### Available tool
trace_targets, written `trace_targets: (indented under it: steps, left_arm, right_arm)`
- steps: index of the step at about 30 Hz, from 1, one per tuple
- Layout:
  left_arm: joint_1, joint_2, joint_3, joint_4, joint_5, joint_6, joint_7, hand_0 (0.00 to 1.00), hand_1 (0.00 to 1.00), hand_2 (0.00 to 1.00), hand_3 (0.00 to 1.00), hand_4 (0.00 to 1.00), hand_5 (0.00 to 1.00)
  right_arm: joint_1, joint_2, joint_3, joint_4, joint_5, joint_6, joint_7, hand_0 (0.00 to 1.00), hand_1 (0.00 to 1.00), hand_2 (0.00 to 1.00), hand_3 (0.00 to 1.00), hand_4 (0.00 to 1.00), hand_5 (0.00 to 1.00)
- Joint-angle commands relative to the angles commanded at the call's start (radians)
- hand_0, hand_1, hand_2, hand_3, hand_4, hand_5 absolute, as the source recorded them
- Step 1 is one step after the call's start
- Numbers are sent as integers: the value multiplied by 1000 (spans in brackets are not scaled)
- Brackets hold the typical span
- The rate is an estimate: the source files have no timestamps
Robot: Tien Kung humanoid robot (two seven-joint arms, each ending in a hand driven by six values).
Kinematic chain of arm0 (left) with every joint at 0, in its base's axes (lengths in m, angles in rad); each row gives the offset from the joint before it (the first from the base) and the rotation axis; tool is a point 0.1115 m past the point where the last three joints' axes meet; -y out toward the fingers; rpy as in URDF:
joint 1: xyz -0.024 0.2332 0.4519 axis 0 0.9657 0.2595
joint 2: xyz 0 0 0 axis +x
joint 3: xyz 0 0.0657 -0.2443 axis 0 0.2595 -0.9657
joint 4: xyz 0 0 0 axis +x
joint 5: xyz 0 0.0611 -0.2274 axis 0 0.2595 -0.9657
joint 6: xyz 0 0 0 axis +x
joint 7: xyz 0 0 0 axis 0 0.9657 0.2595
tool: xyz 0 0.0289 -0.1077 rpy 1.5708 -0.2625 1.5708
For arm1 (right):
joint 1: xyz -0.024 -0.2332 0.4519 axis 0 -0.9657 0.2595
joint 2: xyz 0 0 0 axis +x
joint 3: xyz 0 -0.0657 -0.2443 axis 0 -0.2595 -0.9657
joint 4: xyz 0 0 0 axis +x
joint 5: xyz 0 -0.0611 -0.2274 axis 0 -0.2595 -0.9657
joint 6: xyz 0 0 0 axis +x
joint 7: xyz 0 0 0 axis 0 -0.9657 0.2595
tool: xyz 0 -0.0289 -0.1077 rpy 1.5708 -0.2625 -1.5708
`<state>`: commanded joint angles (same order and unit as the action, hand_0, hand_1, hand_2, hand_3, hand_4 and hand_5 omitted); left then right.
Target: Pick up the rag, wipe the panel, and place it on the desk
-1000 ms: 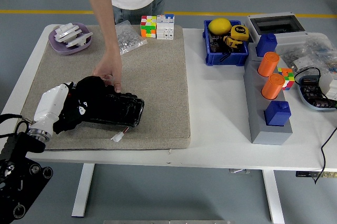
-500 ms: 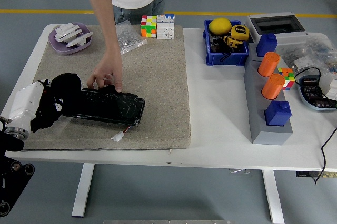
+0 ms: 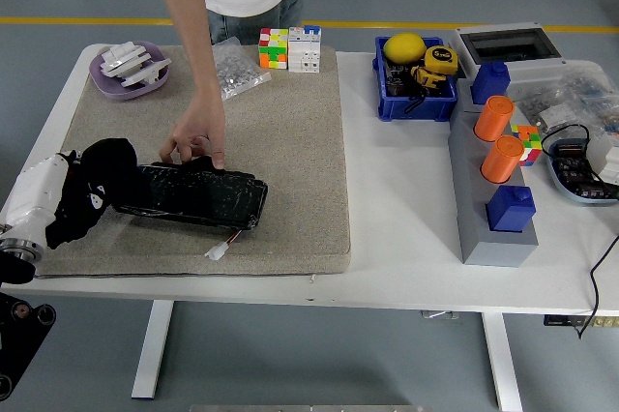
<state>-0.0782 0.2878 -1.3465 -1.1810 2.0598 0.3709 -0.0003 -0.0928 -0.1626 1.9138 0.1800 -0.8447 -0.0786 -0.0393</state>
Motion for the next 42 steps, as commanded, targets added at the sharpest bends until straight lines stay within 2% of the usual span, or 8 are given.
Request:
trace_targets:
  steps: [6,14,25,32,37,42]
  left_arm:
    - [1,-8,15,-23,-1,7,0,255,238,502,456,112,2]
    - [-4,-16,77,-62,0,5,9,257,240,503,457,117,2]
    - [-11,-14,208,-132,-8,-4,28,256,241,503,459,124,2]
    - [-24,-9,336,-181,-16,-6,39,257,242,502,459,126,2]
    - [-32,-7,402,-215,-9,-11,52,257,242,502,459,126,2]
    - [-36,-7,435,-243,-1,-12,59,257,243,501,458,123,2]
  right_arm:
    - [2,0,11,0,-11,0,0,524,572,658,556,942,395]
    - [3,1,17,0,-16,2,2,523,572,658,556,942,395]
    - [4,-1,27,0,-25,6,4,522,572,657,556,942,395]
    - [6,-2,38,0,-34,8,4,523,572,657,557,944,396]
    - [7,-2,32,0,-28,8,3,523,572,657,557,944,396]
    - [6,-2,22,0,-17,7,1,527,572,658,557,945,396]
